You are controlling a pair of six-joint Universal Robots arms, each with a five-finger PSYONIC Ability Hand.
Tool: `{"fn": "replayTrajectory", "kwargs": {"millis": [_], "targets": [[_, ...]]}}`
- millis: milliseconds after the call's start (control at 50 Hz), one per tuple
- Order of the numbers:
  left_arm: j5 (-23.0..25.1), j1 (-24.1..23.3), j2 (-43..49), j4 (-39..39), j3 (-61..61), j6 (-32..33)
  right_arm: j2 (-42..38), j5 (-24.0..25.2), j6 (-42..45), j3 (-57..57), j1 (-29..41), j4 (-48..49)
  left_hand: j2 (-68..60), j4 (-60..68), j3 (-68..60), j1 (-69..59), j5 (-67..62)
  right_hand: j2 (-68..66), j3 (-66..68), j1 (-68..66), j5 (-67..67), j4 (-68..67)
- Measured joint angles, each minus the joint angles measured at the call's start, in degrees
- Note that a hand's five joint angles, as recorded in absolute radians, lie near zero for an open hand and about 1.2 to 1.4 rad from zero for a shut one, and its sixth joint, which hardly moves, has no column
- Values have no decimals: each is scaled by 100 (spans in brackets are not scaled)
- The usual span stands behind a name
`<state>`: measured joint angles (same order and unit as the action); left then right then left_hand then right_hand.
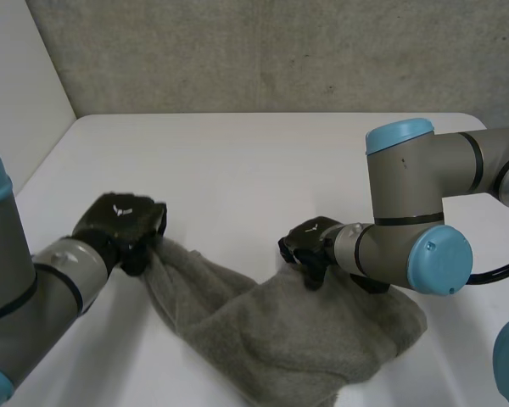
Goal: Fold the towel.
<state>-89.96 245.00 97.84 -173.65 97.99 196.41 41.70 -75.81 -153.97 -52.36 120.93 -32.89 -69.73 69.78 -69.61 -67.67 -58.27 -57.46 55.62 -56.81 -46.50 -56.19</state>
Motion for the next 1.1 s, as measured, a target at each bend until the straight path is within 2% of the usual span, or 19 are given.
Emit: {"fn": "replayTrajectory", "kwargs": {"millis": [40,80,160,280,360,480,540,640,740,840,940,1100], "targets": [[-8,-20,-1,-2,-185,-16,79,6,-20,-43,11,113,0,0,0,0,0,-1426,1461,-1435,-1491,-1523],[-13,-43,-1,-8,-393,-44,162,0,-40,-45,13,254,0,0,-1,0,0,-1803,1948,-1765,-1903,-2054],[-11,-74,17,-36,-826,-169,296,-35,-61,110,9,495,-1,1,-7,-26,-11,-1803,1972,-1765,-1903,-2063],[-15,-93,226,-261,-1812,-479,477,-232,-91,1093,-27,950,-3,2,-9,-26,-37,-1803,2025,-1766,-1903,-2063],[-77,-72,545,-702,-2899,-817,828,-472,-175,1842,-63,1752,-4,2,-9,-26,-37,-1803,2025,-1767,-1903,-2063],[-320,-8,710,-1165,-3479,-1485,1497,-529,-355,1595,-83,2517,-5,2,-10,-26,-37,-1803,2025,-1767,-1903,-2063],[-447,-4,706,-1260,-3125,-1829,1862,-402,-367,902,-95,2561,-5,2,-10,-26,-37,-1803,2042,-1767,-1903,-2063],[-520,-48,620,-1331,-1696,-2042,2203,-89,-25,-683,-100,2119,73,-78,53,-26,-36,-1803,2082,-1767,-1903,-2067],[-439,-100,642,-1338,-94,-1827,2112,25,746,-2199,-129,1373,333,-339,321,46,130,-1803,2082,-1770,-1904,-2068],[-363,-67,658,-1279,1037,-1442,1963,88,1216,-3133,-328,897,755,-762,745,546,591,-1803,2082,-1821,-1941,-2068],[-340,46,517,-1108,1764,-964,2024,198,1301,-3683,-639,1066,3127,-3086,3036,2887,2963,-1803,2082,-1863,-2012,-2068],[-339,234,-169,-572,1961,-270,2320,287,1248,-4147,-821,1651,5462,-5463,5457,5253,5340,-1803,2082,-1863,-2012,-2068]]}}
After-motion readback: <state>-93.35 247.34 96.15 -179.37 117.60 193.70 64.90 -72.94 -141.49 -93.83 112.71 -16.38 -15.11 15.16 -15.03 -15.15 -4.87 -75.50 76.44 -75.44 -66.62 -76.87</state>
